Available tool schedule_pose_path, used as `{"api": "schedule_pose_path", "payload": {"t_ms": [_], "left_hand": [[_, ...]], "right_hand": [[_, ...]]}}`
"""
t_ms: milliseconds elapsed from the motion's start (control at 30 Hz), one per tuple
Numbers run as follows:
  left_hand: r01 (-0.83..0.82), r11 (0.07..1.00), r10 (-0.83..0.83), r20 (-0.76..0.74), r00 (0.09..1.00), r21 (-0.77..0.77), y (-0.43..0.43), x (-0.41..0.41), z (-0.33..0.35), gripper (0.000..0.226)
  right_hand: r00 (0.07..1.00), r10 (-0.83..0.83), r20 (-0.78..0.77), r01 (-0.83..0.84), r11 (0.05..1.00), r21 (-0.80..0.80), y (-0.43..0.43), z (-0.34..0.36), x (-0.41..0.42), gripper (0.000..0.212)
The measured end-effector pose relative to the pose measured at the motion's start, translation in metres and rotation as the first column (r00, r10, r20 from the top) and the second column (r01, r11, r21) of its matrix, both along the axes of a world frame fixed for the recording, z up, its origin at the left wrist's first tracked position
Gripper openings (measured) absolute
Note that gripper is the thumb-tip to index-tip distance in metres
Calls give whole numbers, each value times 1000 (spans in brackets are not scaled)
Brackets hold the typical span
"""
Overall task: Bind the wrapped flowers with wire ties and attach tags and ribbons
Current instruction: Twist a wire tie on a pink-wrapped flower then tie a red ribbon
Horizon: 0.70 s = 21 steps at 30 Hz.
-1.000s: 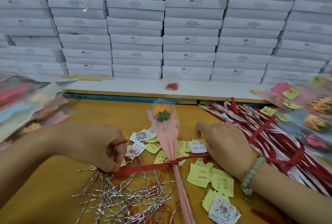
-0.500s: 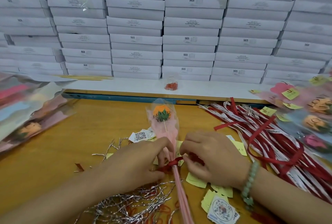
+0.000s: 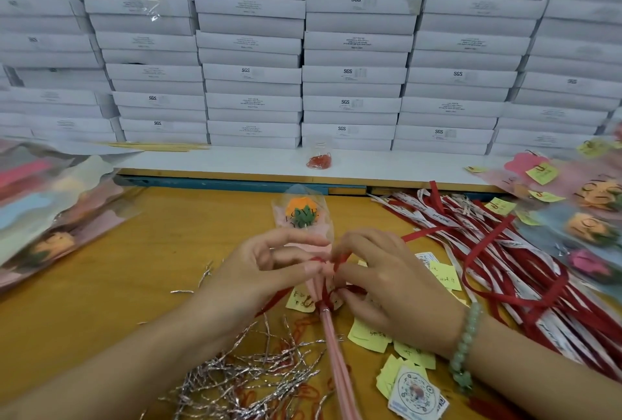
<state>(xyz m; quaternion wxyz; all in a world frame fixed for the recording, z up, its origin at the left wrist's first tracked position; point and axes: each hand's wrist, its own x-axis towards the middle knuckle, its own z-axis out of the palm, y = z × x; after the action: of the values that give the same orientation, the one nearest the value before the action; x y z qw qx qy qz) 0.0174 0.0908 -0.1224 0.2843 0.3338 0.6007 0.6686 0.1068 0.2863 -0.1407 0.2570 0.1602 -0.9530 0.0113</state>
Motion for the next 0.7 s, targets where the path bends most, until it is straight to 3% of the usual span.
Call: {"api": "schedule_pose_path", "payload": {"t_ms": [133,267,367,467,567,700], "left_hand": [[-44,985,10,202,979,167,3,0,-6,26],[-55,980,8,237,972,192,3,-2,-7,28],[-62,988,31,215,976,139,4,-3,-11,28],[-101,995,100,58,993,8,5,-3,-15,24],[-98,990,89,-86,992,-105,6,-1,-16,24],[-63,974,31,-149,988,-216,8,4,-18,24]], "right_hand": [[999,21,34,-19,997,-70,-3,6,2,14],[976,79,201,-5,940,-342,-6,4,2,4],[963,178,205,-9,777,-629,-9,3,1,14],[957,225,182,20,576,-817,-11,4,1,15],[941,282,189,74,374,-925,-14,2,1,11],[930,331,156,94,197,-976,-18,-2,2,7]]}}
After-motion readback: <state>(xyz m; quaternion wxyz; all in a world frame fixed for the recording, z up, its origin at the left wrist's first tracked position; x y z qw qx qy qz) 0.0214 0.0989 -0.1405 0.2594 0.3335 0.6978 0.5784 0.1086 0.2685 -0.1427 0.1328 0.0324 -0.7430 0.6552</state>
